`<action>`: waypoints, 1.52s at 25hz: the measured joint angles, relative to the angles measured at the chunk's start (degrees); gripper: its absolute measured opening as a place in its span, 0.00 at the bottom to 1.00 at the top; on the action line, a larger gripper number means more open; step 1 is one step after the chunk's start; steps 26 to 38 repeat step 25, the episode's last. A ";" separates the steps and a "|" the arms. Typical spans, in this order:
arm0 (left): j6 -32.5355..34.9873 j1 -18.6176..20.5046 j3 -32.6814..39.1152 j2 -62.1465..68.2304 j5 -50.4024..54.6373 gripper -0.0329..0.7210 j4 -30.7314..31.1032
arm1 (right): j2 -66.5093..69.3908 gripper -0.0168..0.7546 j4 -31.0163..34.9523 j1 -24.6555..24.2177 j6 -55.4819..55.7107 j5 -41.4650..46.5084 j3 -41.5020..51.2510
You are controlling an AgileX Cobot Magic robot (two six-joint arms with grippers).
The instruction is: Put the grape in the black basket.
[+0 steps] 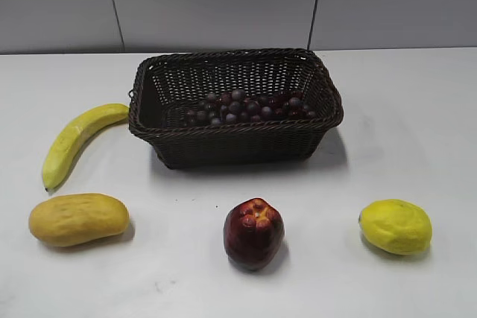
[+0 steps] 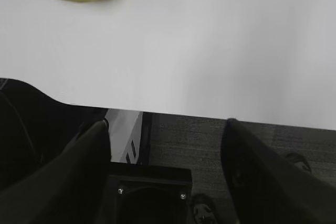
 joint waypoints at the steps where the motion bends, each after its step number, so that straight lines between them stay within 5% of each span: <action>1: 0.00 0.00 0.00 0.00 0.00 0.33 0.00 | -1.73 0.67 0.00 0.00 0.00 -0.42 1.52; 10: 0.00 0.00 0.00 0.00 0.00 0.33 0.00 | -22.14 0.67 0.00 0.00 0.09 -1.41 13.70; 25: 0.00 0.00 0.00 0.00 0.00 0.33 0.00 | -57.55 0.67 -0.24 0.00 0.15 -6.33 16.05; 38: 0.00 0.00 0.00 0.00 0.00 0.33 0.00 | -57.55 0.67 -0.24 0.00 0.15 -6.33 16.05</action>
